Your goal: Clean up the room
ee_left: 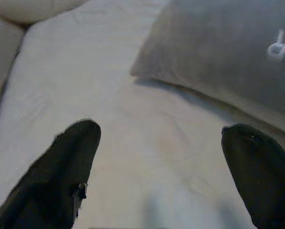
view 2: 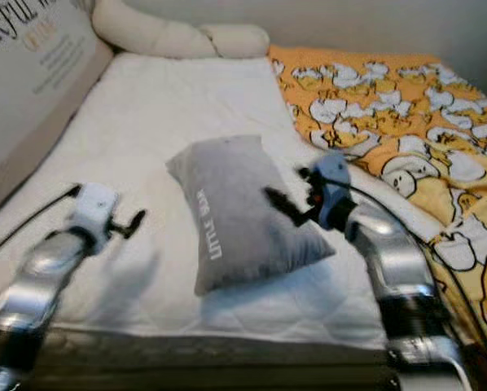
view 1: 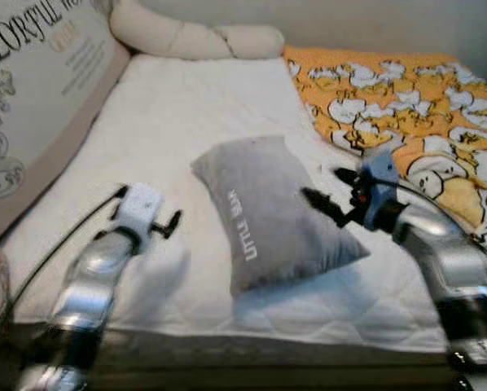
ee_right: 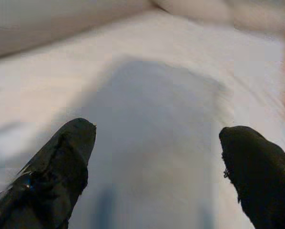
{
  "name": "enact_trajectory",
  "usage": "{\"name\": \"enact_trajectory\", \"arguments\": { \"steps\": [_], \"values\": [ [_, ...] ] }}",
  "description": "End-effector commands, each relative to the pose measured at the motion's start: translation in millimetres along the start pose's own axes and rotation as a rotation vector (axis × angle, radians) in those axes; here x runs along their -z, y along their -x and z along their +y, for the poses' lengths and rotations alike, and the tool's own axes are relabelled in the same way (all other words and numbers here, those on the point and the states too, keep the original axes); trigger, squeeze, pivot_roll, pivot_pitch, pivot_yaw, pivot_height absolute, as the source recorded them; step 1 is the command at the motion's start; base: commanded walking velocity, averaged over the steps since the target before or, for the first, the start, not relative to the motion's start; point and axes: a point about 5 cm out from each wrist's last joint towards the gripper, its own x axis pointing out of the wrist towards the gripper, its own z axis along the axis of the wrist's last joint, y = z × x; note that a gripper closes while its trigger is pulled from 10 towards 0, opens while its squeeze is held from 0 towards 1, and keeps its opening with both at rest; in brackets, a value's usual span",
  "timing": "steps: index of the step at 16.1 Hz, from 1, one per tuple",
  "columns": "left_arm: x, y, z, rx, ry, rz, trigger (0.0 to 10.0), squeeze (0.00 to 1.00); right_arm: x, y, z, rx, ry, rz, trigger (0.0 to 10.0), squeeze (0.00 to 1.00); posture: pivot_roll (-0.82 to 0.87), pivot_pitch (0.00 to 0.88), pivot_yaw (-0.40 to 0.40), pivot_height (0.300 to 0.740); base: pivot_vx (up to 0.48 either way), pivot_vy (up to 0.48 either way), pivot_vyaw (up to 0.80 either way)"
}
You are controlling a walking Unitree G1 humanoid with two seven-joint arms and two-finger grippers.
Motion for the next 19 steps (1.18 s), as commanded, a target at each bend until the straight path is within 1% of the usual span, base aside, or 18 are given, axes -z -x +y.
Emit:
{"name": "enact_trajectory", "arguments": {
  "steps": [1, 2, 3, 4, 5, 6, 7, 8, 9, 10, 11, 12, 13, 14, 16, 17, 18, 19],
  "values": [
    [-2.3, -15.9, -11.7, 0.027, -0.047, 0.028, 10.0, 0.00, 5.8, -4.3, -19.6, 0.205, 0.009, 0.031, 10.0, 0.00, 0.01, 0.000, -0.004, 0.740, 0.000, 0.000, 0.00],
    [-2.7, -27.9, -19.0, 0.042, -0.081, 0.066, 10.0, 0.00, 12.9, -9.0, -27.7, 0.320, 0.028, 0.068, 10.0, 0.00, 0.01, 0.000, -0.004, 0.740, 0.000, 0.000, 0.00],
    [-1.8, -37.1, -27.8, 0.059, -0.096, 0.112, 10.0, 0.00, 19.0, -11.5, -33.3, 0.410, 0.053, 0.105, 10.0, 0.00, 0.00, 0.000, 0.000, 0.740, 0.000, 0.000, 0.00],
    [0.1, -41.5, -34.2, 0.073, -0.108, 0.146, 10.0, 0.00, 23.6, -13.2, -34.0, 0.439, 0.090, 0.133, 10.0, 0.00, 0.00, 0.000, 0.001, 0.740, 0.000, 0.000, 0.00],
    [7.6, -45.8, -44.4, 0.099, -0.135, 0.219, 10.0, 0.00, 33.4, -16.6, -32.0, 0.459, 0.149, 0.191, 10.0, 0.00, -0.01, 0.000, 0.004, 0.740, 0.000, 0.000, 0.00],
    [13.8, -47.4, -51.9, 0.121, -0.200, 0.258, 10.0, 0.00, 43.0, -20.0, -25.9, 0.440, 0.178, 0.233, 10.0, 0.00, -0.02, 0.000, 0.005, 0.740, 0.000, 0.000, 0.00],
    [18.9, -47.6, -59.3, 0.146, -0.191, 0.287, 10.0, 0.00, 52.3, -22.3, -18.8, 0.404, 0.171, 0.265, 10.0, 0.00, -0.02, 0.000, 0.003, 0.740, 0.000, 0.000, 0.00],
    [20.6, -48.0, -66.7, 0.171, -0.180, 0.293, 10.0, 0.00, 59.8, -24.3, -11.2, 0.356, 0.164, 0.283, 10.0, 0.00, -0.03, 0.000, 0.001, 0.740, 0.000, 0.000, 0.00],
    [20.1, -48.5, -74.7, 0.198, -0.137, 0.287, 10.0, 0.00, 66.4, -26.8, -0.9, 0.293, 0.106, 0.282, 10.0, 0.00, -0.03, 0.000, 0.001, 0.740, 0.000, 0.000, 0.00],
    [15.3, -50.0, -85.6, 0.253, -0.083, 0.253, 10.0, 0.00, 73.7, -29.7, 12.4, 0.191, 0.045, 0.282, 10.0, 0.00, -0.04, 0.000, 0.003, 0.740, 0.000, 0.000, 0.00],
    [9.8, -51.4, -92.1, 0.294, -0.040, 0.216, 10.0, 0.00, 77.8, -31.1, 20.4, 0.125, 0.021, 0.279, 10.0, 0.00, -0.04, 0.000, 0.005, 0.740, 0.000, 0.000, 0.00],
    [3.8, -52.8, -93.9, 0.313, 0.027, 0.184, 10.0, 0.00, 78.8, -31.7, 26.0, 0.071, -0.006, 0.268, 10.0, 0.00, -0.04, 0.000, 0.006, 0.740, 0.000, 0.000, 0.00],
    [-1.9, -54.0, -91.8, 0.333, 0.078, 0.156, 10.0, 0.00, 77.0, -31.7, 30.6, 0.008, -0.041, 0.245, 10.0, 0.00, -0.04, 0.000, 0.006, 0.740, 0.000, 0.000, 0.00],
    [-7.5, -53.7, -86.9, 0.378, 0.074, 0.113, 10.0, 0.00, 74.6, -28.8, 35.1, -0.071, -0.067, 0.218, 10.0, 0.00, -0.04, 0.000, -0.001, 0.740, 0.000, 0.000, 0.00],
    [-10.7, -50.9, -78.2, 0.436, 0.060, 0.076, 10.0, 0.00, 74.4, -20.9, 37.1, -0.147, -0.076, 0.205, 10.0, 0.00, -0.02, 0.000, -0.011, 0.740, 0.000, 0.000, 0.00],
    [-10.6, -47.3, -70.8, 0.475, 0.041, 0.054, 10.0, 0.00, 75.8, -13.3, 37.4, -0.199, -0.078, 0.204, 10.0, 0.00, -0.01, 0.000, -0.018, 0.740, 0.000, 0.000, 0.00],
    [-8.0, -41.1, -62.9, 0.502, 0.016, 0.036, 10.0, 0.00, 78.1, -4.4, 37.3, -0.248, -0.071, 0.208, 10.0, 0.00, 0.00, 0.000, -0.021, 0.740, 0.000, 0.000, 0.00],
    [-3.6, -33.9, -57.0, 0.521, 0.009, 0.033, 10.0, 0.00, 80.3, 3.7, 38.3, -0.296, -0.057, 0.213, 10.0, 0.00, 0.00, 0.000, -0.021, 0.740, 0.000, 0.000, 0.00]
  ]
}}
